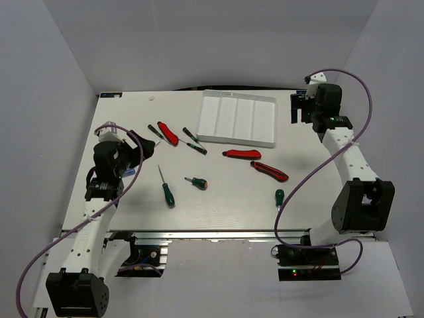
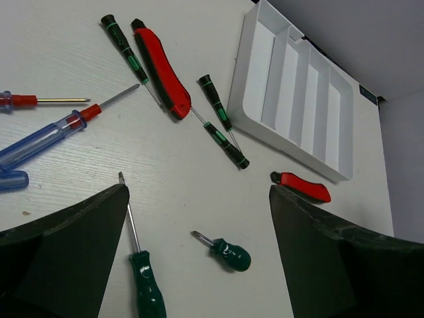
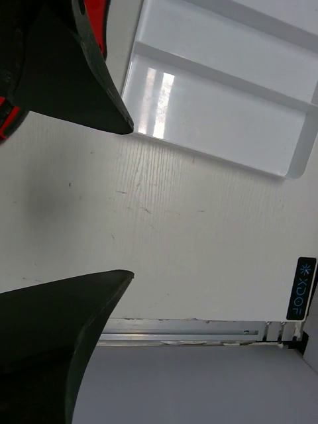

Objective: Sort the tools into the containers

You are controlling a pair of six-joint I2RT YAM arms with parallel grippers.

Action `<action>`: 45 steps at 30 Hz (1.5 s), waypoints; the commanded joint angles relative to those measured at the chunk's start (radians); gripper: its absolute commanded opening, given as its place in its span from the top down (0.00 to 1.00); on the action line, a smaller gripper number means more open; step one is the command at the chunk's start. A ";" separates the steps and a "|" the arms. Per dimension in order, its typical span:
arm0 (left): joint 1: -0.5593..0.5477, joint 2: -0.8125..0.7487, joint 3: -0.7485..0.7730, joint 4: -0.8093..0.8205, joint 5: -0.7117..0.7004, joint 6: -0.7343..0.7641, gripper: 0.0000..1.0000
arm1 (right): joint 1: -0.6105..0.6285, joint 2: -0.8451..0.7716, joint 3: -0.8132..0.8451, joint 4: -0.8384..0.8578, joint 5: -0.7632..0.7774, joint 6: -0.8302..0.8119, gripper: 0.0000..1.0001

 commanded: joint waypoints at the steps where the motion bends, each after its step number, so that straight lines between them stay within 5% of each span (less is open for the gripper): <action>1: 0.000 -0.004 0.016 0.008 0.052 -0.011 0.02 | -0.001 -0.058 -0.003 -0.007 -0.085 -0.042 0.10; 9: 0.002 -0.016 -0.024 -0.009 0.086 -0.044 0.02 | 0.069 -0.157 -0.055 -0.249 -0.638 -0.630 0.10; 15: 0.002 -0.025 -0.056 -0.020 0.124 -0.059 0.02 | 0.197 -0.121 -0.096 -0.366 -0.588 -0.748 0.11; 24: 0.002 0.031 -0.097 -0.072 0.213 -0.068 0.02 | 0.205 0.126 -0.018 -0.470 -0.556 -0.722 0.16; 45: 0.000 0.059 -0.120 -0.116 0.199 -0.080 0.02 | 0.262 0.292 -0.207 -0.222 -0.264 -0.737 0.20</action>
